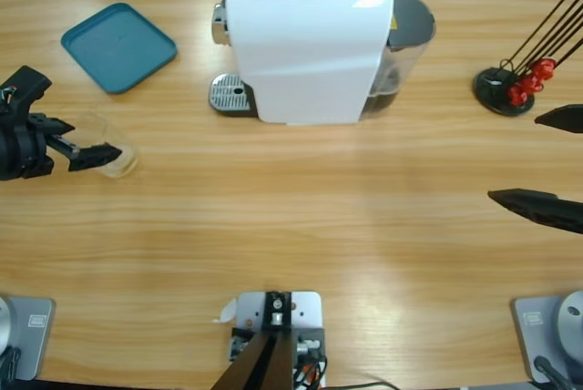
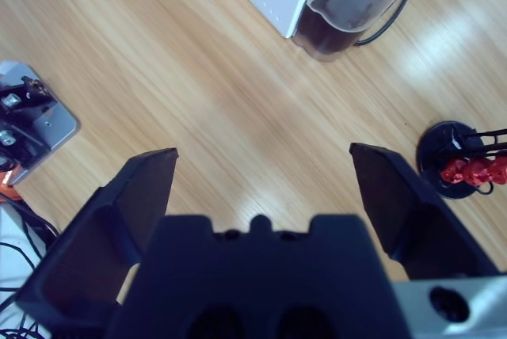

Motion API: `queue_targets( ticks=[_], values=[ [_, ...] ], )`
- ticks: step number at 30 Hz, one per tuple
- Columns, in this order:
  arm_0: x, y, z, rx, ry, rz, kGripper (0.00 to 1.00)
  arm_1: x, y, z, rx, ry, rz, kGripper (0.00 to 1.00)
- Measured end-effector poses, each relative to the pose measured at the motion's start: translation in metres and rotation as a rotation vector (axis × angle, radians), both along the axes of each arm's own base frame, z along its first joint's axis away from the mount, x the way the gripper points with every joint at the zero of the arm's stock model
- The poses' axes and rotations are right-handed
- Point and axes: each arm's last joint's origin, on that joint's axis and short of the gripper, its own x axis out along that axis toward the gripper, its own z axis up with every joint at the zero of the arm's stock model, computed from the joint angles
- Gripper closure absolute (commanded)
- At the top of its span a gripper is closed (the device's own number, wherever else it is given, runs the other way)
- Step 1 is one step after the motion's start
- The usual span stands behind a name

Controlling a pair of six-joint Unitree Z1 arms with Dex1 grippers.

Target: Pour coffee

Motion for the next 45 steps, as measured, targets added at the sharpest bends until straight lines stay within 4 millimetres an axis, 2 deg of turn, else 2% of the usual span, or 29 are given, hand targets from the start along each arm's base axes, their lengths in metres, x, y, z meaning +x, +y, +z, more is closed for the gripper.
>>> queue_targets(
  ticks=[8,14,20,28,35,45],
  values=[
    [0.003,-0.001,0.016,-0.048,-0.052,0.005,0.1,0.001,0.002,0.001,0.012,-0.007,-0.002,0.0],
    [0.004,0.002,0.016,-0.025,-0.061,0.035,0.1,0.003,0.005,0.001,0.017,-0.012,-0.001,0.0],
    [0.01,0.011,0.011,0.004,-0.039,0.141,0.101,0.005,0.004,0.001,0.013,-0.016,-0.009,0.0],
    [0.019,0.006,0.004,-0.004,0.007,0.171,0.101,0.011,0.008,0.0,0.01,-0.022,-0.021,0.0],
    [0.017,0.006,0.009,-0.033,0.0,0.163,0.101,0.016,0.016,-0.002,0.009,-0.017,-0.019,0.0],
    [0.012,0.008,0.018,-0.073,-0.018,0.148,0.101,0.017,0.017,-0.003,0.01,-0.017,-0.019,0.0]
  ],
)
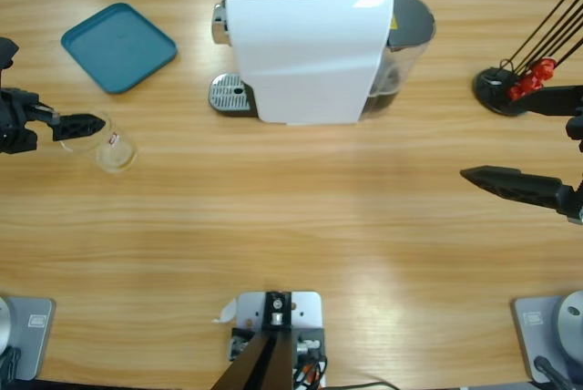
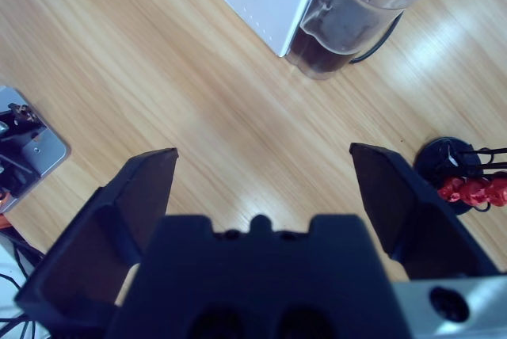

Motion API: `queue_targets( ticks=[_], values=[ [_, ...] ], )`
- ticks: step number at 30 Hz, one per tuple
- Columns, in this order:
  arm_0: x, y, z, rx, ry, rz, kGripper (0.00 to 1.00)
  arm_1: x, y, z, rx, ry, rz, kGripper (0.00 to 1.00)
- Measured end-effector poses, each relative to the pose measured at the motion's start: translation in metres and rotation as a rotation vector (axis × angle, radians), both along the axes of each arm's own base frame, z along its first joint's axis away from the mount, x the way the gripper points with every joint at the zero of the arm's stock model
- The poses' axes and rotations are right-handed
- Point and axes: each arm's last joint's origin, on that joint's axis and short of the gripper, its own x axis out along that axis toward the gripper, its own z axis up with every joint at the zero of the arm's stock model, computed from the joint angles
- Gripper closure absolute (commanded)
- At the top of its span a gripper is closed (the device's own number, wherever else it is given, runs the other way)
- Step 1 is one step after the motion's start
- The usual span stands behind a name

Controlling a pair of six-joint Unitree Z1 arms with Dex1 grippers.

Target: Pour coffee

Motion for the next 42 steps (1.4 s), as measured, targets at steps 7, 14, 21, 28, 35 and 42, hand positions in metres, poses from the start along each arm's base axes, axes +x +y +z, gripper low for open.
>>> queue_targets(
  ticks=[7,14,21,28,35,42],
  values=[
    [0.0,-0.002,0.001,-0.02,0.011,-0.017,0.101,0.002,0.002,-0.001,0.004,-0.003,0.0,0.0],
    [0.002,-0.003,-0.003,-0.009,0.027,-0.016,0.101,0.004,0.005,-0.004,-0.007,0.004,-0.003,0.0],
    [0.005,-0.005,-0.008,-0.004,0.048,-0.006,0.101,0.007,0.008,-0.006,-0.017,0.011,-0.006,0.0],
    [0.004,-0.005,-0.012,-0.002,0.058,-0.003,0.101,0.009,0.008,-0.006,-0.012,0.01,-0.006,0.0],
    [0.007,-0.009,-0.022,-0.004,0.062,-0.007,0.099,0.01,0.009,-0.006,-0.01,0.008,-0.006,0.0],
    [0.014,-0.013,-0.03,0.005,0.075,-0.008,0.004,0.012,0.008,-0.006,-0.009,0.016,-0.007,0.0]
  ],
)
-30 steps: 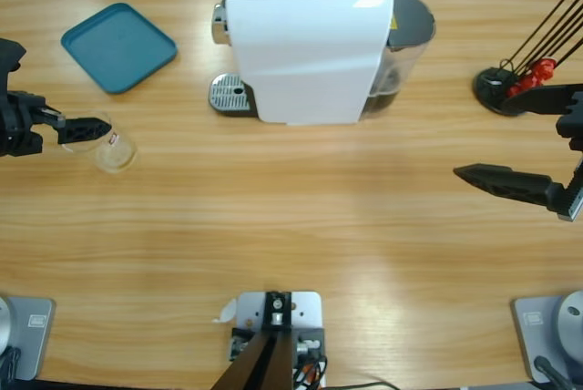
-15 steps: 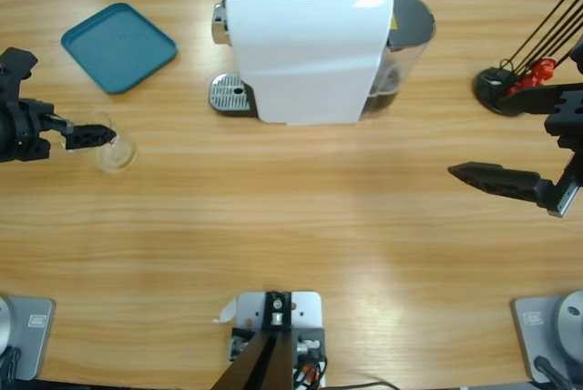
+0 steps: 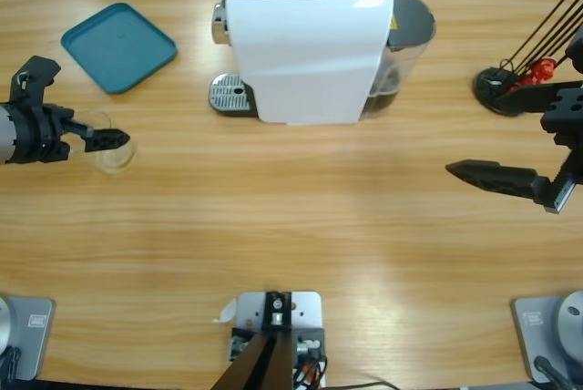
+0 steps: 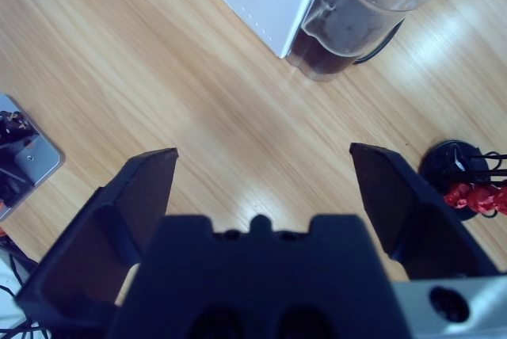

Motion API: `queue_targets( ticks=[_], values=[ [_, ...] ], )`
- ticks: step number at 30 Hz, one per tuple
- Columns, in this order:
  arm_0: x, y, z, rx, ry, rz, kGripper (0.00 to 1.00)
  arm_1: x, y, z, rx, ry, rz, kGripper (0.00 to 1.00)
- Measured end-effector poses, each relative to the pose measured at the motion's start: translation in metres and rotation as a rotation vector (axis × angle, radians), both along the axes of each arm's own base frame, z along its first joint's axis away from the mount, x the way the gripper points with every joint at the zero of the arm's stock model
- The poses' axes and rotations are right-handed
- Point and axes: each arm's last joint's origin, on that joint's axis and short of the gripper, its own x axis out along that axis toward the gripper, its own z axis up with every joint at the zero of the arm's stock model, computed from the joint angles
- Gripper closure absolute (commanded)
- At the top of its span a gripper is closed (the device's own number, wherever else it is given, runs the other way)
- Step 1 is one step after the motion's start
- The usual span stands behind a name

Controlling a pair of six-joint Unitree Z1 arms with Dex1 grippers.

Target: Pour coffee

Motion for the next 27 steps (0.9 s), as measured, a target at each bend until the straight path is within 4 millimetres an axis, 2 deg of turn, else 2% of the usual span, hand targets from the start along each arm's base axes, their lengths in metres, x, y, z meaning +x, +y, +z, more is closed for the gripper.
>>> queue_targets(
  ticks=[11,12,14,15,16,18,25,26,27],
  values=[
    [0.003,-0.002,-0.005,-0.008,0.006,0.023,0.015,0.005,0.004,-0.002,-0.003,0.004,-0.001,0.0],
    [0.003,-0.002,-0.006,-0.008,0.008,0.027,0.07,0.005,0.004,-0.002,-0.005,0.005,-0.001,0.0],
    [0.005,-0.003,-0.009,-0.007,0.017,0.033,0.301,0.005,0.004,-0.004,-0.009,0.009,-0.002,0.0],
    [0.005,-0.003,-0.01,-0.005,0.023,0.037,0.379,0.005,0.004,-0.004,-0.01,0.011,-0.003,0.0],
    [0.005,-0.003,-0.011,-0.004,0.027,0.04,0.389,0.006,0.004,-0.004,-0.009,0.012,-0.004,0.0],
    [0.004,-0.002,-0.012,0.0,0.027,0.047,0.302,0.006,0.003,-0.004,-0.009,0.012,-0.005,0.0],
    [0.004,-0.001,-0.013,0.012,0.021,0.057,0.326,0.006,0.003,-0.004,-0.009,0.013,-0.007,0.0],
    [0.004,-0.001,-0.013,0.012,0.021,0.056,0.345,0.006,0.003,-0.005,-0.01,0.014,-0.007,0.0],
    [0.003,-0.001,-0.013,0.012,0.021,0.055,0.452,0.006,0.003,-0.005,-0.012,0.015,-0.007,0.0]
  ],
)
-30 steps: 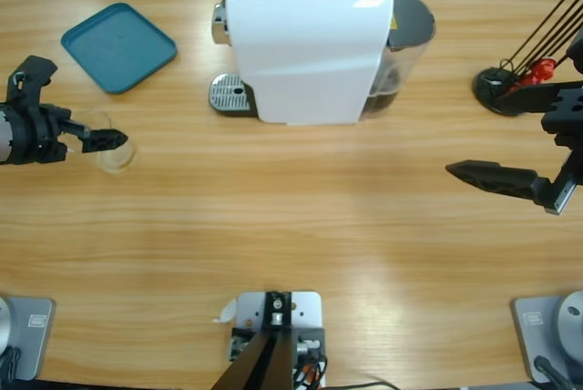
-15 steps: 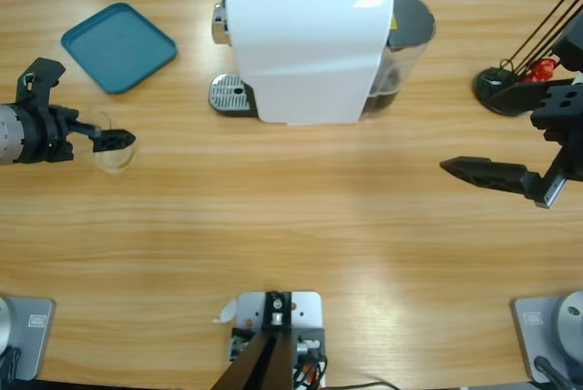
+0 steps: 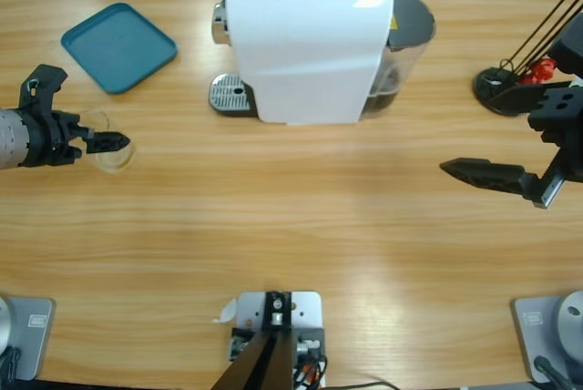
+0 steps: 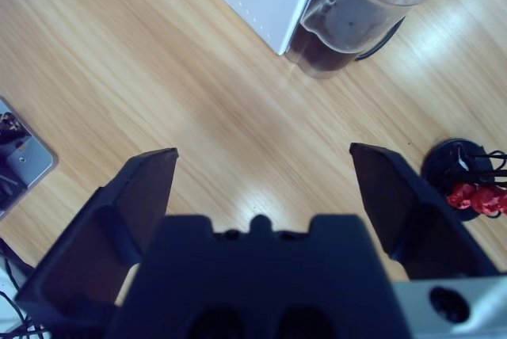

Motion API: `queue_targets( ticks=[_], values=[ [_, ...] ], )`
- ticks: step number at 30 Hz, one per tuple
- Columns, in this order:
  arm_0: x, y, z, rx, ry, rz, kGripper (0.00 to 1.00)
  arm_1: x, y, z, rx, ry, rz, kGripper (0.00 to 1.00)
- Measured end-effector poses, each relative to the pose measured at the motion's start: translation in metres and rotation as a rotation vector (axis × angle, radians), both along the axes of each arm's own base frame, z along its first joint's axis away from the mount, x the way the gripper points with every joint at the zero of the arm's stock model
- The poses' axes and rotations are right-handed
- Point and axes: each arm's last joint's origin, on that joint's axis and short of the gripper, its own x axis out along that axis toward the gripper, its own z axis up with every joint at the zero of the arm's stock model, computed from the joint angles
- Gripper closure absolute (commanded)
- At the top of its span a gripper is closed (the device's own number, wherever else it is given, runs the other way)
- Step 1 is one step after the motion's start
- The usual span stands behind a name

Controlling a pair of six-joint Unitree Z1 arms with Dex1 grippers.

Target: Pour coffee

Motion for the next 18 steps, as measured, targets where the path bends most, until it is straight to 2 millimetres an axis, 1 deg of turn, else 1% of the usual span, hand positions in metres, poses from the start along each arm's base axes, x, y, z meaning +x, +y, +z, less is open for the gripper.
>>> queue_targets(
  ticks=[1,3,4,7,10,14,16,18],
  values=[
    [0.0,0.0,0.0,0.0,0.0,-0.002,0.487,0.0,0.0,-0.001,-0.001,0.001,0.0,0.0],
    [-0.001,-0.001,0.0,0.0,-0.003,-0.006,0.501,0.0,0.0,-0.002,-0.002,0.001,0.0,0.0],
    [-0.001,-0.001,0.0,0.003,-0.006,-0.014,0.528,0.0,0.0,-0.002,-0.001,0.001,0.0,0.0],
    [0.0,-0.006,0.002,0.017,-0.036,-0.08,0.529,0.0,0.0,-0.002,0.001,-0.001,-0.001,0.0],
    [0.002,-0.014,0.007,0.019,-0.095,-0.243,0.533,0.001,-0.001,-0.002,0.001,-0.002,-0.007,0.0],
    [0.005,-0.029,0.017,-0.067,-0.168,-0.523,0.533,0.004,-0.003,-0.002,-0.004,-0.008,-0.017,0.0],
    [0.011,-0.037,0.026,-0.12,-0.215,-0.635,0.532,0.005,-0.004,-0.002,-0.008,-0.009,-0.021,0.0],
    [0.023,-0.041,0.035,-0.158,-0.254,-0.705,0.529,0.006,-0.006,-0.003,-0.012,-0.008,-0.025,0.0]
  ],
)
